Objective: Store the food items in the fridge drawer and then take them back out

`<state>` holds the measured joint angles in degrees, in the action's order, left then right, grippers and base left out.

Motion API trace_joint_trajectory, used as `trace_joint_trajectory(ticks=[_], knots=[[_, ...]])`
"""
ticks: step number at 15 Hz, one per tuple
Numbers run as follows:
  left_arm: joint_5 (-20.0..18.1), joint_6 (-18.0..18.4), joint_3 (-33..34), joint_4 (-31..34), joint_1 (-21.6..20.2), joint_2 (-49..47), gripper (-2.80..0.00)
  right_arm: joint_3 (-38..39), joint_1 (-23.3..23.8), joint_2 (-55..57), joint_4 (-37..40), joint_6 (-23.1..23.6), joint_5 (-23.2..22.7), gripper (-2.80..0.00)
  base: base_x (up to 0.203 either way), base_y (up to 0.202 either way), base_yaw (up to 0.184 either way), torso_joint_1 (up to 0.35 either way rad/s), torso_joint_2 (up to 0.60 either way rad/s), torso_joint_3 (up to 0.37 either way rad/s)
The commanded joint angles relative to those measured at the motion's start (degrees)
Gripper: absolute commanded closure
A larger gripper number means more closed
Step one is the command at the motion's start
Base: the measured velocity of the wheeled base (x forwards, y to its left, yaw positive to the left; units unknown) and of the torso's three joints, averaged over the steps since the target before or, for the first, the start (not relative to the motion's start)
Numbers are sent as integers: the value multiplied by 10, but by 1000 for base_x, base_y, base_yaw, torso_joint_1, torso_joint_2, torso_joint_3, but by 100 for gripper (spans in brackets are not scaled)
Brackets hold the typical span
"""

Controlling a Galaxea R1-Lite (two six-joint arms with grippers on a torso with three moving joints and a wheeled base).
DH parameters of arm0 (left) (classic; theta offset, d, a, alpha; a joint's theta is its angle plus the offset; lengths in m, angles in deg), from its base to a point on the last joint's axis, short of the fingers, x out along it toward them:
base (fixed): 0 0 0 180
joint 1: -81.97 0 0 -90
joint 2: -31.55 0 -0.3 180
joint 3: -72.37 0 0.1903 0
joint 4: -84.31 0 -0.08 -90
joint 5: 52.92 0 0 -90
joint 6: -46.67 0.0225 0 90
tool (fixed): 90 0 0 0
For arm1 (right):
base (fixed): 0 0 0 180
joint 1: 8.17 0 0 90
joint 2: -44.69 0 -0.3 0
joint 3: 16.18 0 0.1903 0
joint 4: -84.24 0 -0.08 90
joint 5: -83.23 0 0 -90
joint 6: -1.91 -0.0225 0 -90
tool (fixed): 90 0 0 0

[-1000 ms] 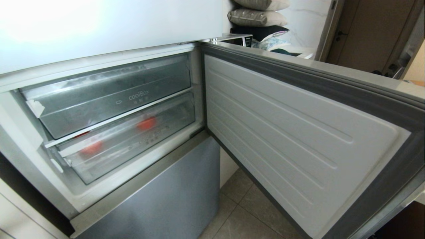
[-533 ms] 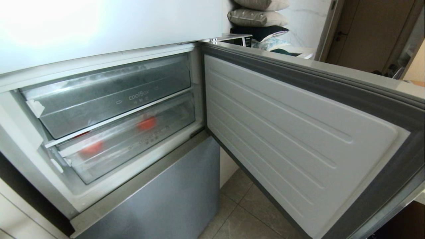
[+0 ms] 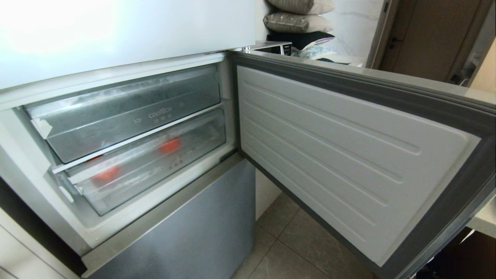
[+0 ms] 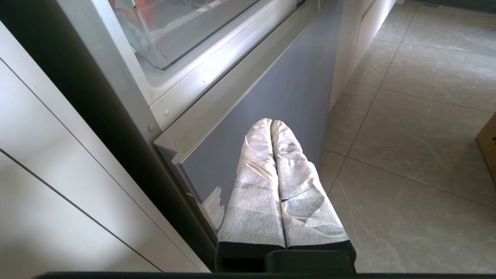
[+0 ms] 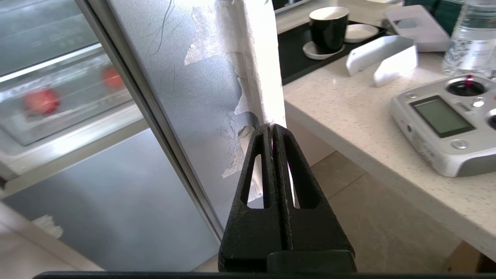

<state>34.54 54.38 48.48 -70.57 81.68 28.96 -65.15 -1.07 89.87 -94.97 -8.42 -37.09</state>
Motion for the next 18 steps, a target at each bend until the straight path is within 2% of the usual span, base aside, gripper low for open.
trace_joint_trajectory(ticks=[1,3,10,13,16,18], knots=[[0,0,0,0,0,1,0,-2,3,26,-8,1,-7,0,0,0,0,0,0,0],[0,0,0,0,0,0,0,-2,24,24,-8,3,-5,0,0,0,0,0,0,0],[-1,1,0,0,0,-1,0,-7,167,25,-7,3,12,0,0,0,0,0,0,0],[-1,6,0,0,-1,-1,0,-9,176,13,-4,4,50,0,0,0,0,0,0,0],[-2,8,0,0,-1,-4,0,-9,176,8,-3,8,111,0,0,0,0,0,0,0],[-2,8,0,0,-1,-4,0,-7,176,9,-3,8,124,0,0,0,0,0,0,0]])
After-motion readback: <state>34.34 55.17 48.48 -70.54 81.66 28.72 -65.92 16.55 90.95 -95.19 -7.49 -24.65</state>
